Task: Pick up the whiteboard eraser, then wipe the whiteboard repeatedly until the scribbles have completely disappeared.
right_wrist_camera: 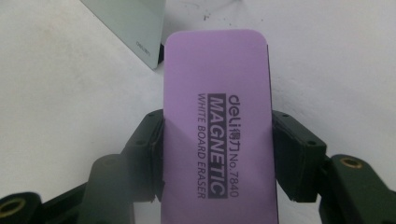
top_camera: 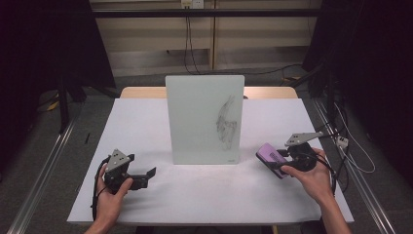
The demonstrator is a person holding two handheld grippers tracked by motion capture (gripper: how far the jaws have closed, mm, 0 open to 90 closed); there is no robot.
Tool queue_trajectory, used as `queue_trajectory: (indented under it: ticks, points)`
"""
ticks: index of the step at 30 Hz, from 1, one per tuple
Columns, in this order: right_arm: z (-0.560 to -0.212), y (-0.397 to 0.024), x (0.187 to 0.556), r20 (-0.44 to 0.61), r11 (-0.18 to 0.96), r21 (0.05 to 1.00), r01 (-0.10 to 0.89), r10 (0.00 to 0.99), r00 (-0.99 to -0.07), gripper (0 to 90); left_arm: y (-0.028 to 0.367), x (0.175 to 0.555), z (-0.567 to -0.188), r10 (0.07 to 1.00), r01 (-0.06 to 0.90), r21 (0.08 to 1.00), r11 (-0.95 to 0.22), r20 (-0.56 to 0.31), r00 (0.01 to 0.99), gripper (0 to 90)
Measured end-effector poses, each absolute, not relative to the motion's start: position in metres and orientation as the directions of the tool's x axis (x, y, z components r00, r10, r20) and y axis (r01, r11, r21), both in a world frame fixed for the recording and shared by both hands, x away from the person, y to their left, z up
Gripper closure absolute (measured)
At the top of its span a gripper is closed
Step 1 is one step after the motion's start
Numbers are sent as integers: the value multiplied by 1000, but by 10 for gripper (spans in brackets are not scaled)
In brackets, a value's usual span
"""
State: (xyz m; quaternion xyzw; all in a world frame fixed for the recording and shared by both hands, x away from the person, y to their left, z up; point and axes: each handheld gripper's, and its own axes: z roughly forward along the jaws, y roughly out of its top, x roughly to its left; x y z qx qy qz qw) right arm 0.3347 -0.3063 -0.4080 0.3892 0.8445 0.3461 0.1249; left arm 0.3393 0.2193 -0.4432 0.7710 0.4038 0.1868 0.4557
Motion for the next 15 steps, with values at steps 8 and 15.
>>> queue_trajectory:
  ticks: [8,15]
  points:
    - [-403,-305,332,51,427,724,542,750,-659,418,217,338,-443,787,449,851,-271,-72,612,47]
    - [-395,-300,332,42,402,765,503,749,-662,418,221,340,-445,791,455,849,-268,-76,608,46]
